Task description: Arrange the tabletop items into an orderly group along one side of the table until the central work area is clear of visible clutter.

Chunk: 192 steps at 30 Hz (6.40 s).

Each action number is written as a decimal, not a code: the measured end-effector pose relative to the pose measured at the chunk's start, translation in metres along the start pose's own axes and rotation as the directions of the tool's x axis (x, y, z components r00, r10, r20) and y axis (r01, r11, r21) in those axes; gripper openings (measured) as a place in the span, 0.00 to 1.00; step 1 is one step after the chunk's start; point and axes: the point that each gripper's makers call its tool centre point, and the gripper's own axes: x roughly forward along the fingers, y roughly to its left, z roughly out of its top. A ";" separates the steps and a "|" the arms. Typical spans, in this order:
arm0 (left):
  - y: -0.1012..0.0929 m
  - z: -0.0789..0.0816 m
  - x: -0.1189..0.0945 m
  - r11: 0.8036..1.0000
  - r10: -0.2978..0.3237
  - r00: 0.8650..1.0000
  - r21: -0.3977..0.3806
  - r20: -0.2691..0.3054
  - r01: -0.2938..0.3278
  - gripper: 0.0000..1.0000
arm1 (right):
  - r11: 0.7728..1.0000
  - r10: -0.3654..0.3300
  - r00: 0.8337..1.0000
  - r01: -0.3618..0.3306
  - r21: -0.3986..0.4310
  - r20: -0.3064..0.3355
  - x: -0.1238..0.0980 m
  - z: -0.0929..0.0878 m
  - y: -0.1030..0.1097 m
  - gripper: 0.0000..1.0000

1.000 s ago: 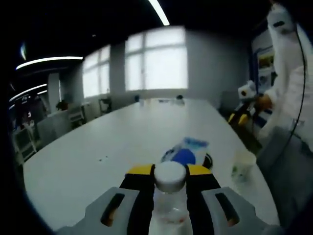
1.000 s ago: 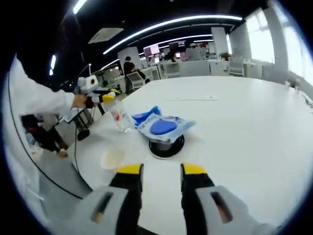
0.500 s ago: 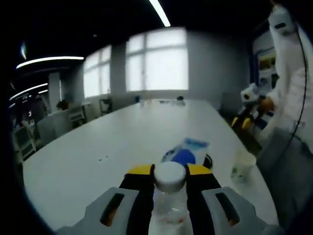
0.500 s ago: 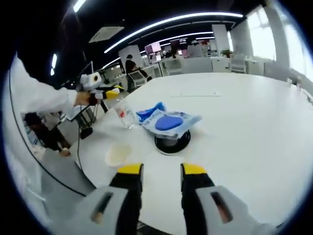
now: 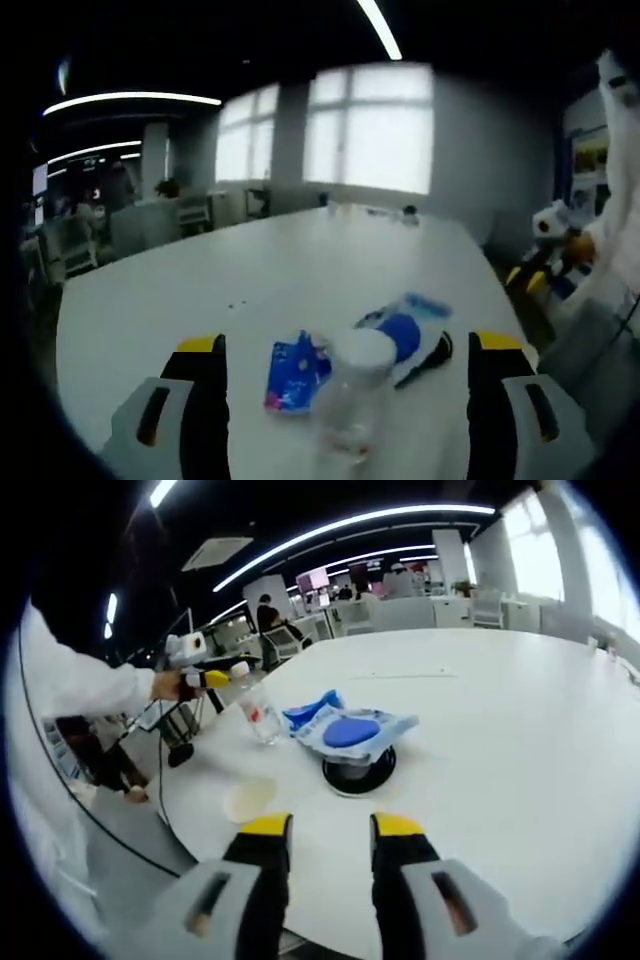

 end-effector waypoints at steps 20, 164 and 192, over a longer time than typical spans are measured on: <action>-0.012 0.024 -0.045 0.987 0.160 0.976 -0.056 0.148 -0.154 0.97 | 0.997 0.019 1.000 -0.020 0.073 0.007 0.006 -0.001 0.005 0.32; -0.099 -0.124 -0.064 0.502 0.468 0.745 -0.551 -0.474 -0.666 0.07 | 0.963 0.038 0.998 -0.022 0.268 -0.057 0.012 -0.052 -0.018 0.31; -0.088 -0.111 -0.070 0.556 0.586 0.749 -0.520 -0.309 -0.649 0.96 | 0.956 0.061 0.996 -0.040 0.290 -0.063 0.016 -0.053 -0.016 0.32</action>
